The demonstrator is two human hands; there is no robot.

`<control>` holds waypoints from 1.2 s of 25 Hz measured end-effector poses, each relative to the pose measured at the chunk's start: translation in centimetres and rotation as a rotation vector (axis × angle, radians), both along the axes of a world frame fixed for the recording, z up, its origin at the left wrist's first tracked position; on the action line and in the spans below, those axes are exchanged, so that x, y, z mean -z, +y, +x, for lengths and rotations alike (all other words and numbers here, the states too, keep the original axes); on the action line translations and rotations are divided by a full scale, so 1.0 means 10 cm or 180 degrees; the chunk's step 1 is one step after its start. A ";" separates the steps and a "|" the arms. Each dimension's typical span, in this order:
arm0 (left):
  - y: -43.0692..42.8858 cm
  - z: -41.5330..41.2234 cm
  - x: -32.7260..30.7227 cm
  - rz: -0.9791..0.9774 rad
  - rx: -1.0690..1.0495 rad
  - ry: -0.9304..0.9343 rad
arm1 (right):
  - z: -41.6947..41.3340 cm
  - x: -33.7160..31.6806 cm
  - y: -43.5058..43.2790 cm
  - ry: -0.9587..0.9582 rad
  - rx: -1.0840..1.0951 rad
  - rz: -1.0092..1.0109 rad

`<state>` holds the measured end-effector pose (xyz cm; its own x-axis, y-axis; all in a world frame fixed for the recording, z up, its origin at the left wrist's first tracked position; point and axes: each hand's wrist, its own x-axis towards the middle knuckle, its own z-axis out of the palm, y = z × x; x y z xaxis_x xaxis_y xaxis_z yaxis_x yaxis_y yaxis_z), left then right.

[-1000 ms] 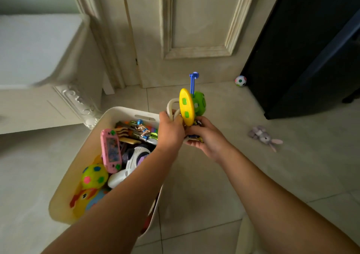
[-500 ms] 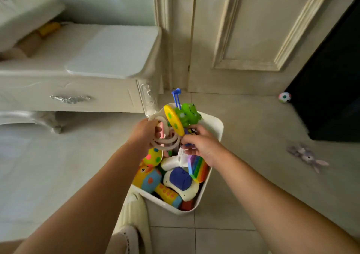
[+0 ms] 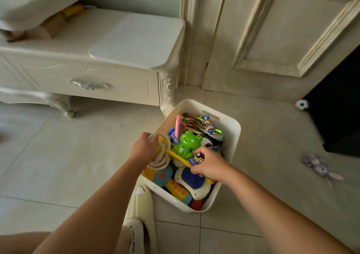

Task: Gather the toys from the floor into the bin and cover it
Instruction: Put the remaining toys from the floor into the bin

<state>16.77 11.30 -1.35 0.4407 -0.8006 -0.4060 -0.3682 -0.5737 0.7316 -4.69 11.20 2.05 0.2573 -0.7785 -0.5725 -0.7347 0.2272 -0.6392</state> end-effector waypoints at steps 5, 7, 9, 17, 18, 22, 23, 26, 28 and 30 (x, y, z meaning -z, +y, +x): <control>-0.08 0.06 -0.27 -0.0970 -0.0639 -0.0412 | -0.07 -0.07 0.02 0.0272 -0.0491 0.0141; -0.14 0.14 -0.32 -0.1202 -0.0880 -0.0245 | -0.06 -0.04 0.10 0.0366 -0.0717 0.0098; -0.20 0.18 -0.35 -0.1345 -0.0981 0.0116 | -0.03 0.06 0.23 0.0643 -0.1191 -0.0060; -0.15 -0.13 -0.29 -0.0766 -0.0513 0.1374 | 0.13 0.24 0.35 0.1282 -0.1463 -0.0839; -0.13 -0.15 -0.24 -0.0622 -0.0468 0.1441 | 0.12 0.26 0.36 0.1204 -0.1576 -0.0701; -0.04 -0.19 -0.13 -0.0186 -0.0278 0.1738 | 0.10 0.30 0.30 0.0431 -0.0403 -0.0294; -0.02 -0.19 -0.13 -0.0088 -0.0226 0.1842 | 0.11 0.26 0.25 0.0029 0.0186 -0.0230; 0.03 -0.22 -0.11 0.0228 0.0102 0.2225 | 0.15 0.12 0.19 -0.1066 0.0651 0.0408; 0.07 -0.30 -0.11 0.0501 0.0528 0.2140 | 0.16 0.10 0.20 -0.0910 0.0523 0.0233; 0.06 -0.36 -0.13 0.0672 0.1111 0.1232 | 0.15 0.17 0.13 -0.0391 0.0617 -0.0082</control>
